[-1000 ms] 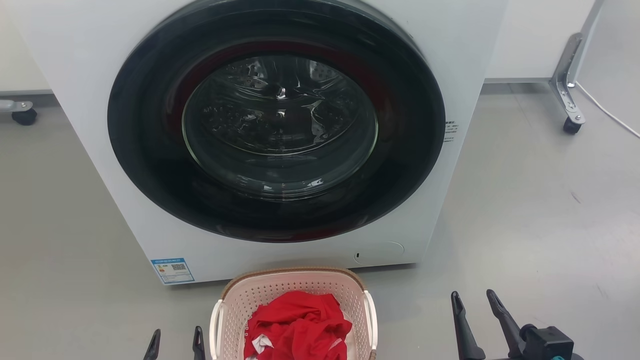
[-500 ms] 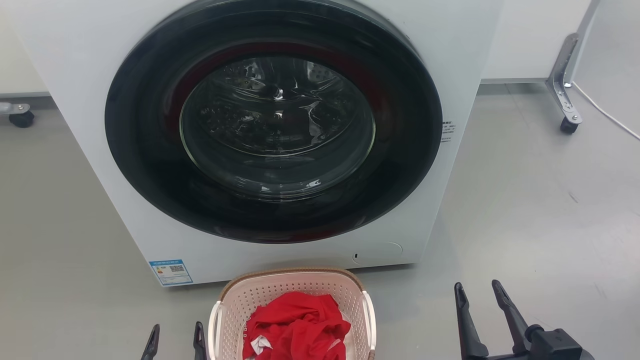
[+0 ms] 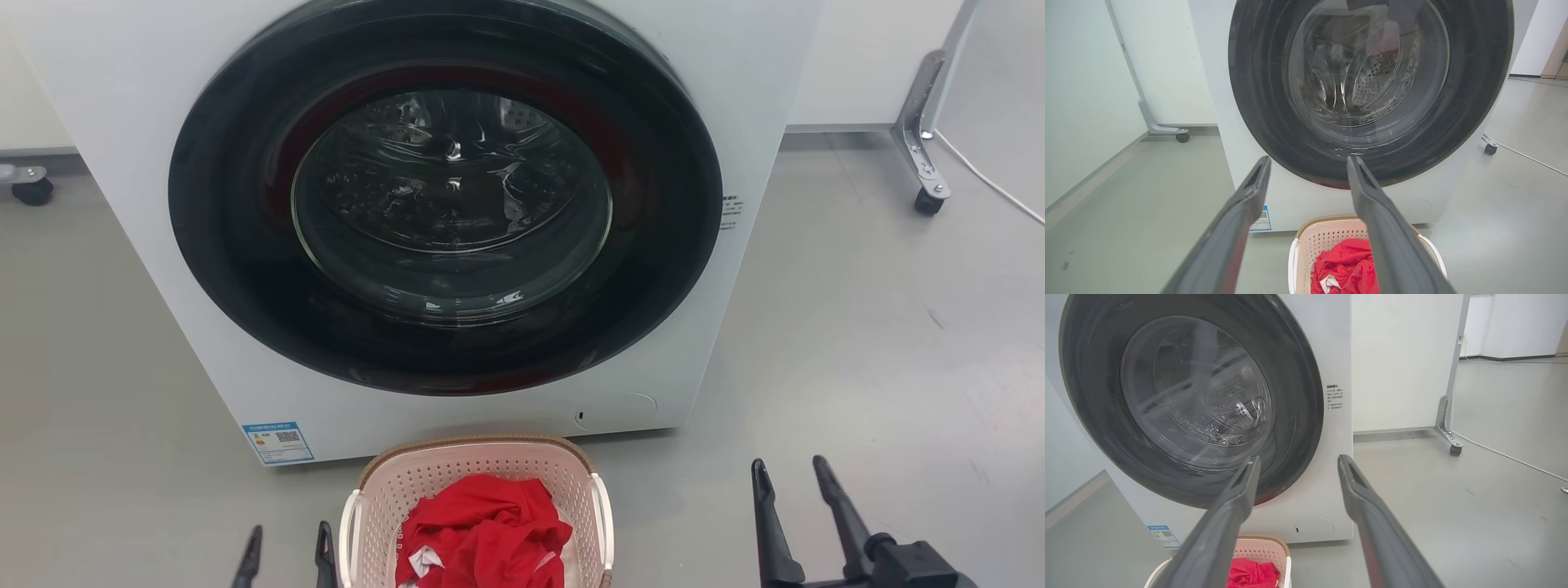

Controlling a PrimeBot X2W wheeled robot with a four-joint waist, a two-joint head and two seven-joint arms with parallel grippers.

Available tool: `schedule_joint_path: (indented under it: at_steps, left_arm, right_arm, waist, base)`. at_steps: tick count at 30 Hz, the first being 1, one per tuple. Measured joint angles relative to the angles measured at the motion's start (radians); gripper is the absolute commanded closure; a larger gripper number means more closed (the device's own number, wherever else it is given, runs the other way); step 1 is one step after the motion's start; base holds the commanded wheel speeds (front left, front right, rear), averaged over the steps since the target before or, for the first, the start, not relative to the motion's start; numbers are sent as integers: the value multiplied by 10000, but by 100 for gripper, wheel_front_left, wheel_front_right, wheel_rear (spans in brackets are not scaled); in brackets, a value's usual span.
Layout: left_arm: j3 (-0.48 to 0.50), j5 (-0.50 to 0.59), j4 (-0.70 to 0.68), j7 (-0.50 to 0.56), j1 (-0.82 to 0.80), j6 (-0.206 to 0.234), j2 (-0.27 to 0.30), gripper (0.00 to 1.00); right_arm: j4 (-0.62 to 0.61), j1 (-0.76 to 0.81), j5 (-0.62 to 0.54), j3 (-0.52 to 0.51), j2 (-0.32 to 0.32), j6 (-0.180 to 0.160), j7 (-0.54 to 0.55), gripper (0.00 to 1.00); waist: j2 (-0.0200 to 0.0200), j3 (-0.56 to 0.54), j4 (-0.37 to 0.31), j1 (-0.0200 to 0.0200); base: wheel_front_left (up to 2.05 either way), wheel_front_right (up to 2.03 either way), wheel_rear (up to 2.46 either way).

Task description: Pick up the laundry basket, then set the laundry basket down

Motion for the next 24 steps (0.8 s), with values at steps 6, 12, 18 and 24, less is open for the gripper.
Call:
schedule_joint_path:
  at_steps: [6,12,18,24]
  left_arm:
    - [-86,-36,598,17,2,-10,-21,100]
    - [-25,-410,732,121,-16,-113,-27,100]
    - [174,-1267,874,382,-73,-284,-31,100]
    - [282,-2332,970,639,-213,-443,-36,100]
  right_arm:
    - [614,210,10,94,33,2,61,100]
    - [688,269,437,-96,73,88,194,100]
    - [777,156,1315,-362,107,234,416,100]
    - [922,136,2171,-642,140,399,681,100]
  waist:
    - [0,4,0,0]
    - [0,16,13,0]
    - [0,25,29,0]
    - [1,32,45,0]
  base:
    - [0,0,0]
    - [0,0,0]
    - [0,0,0]
    - [0,0,0]
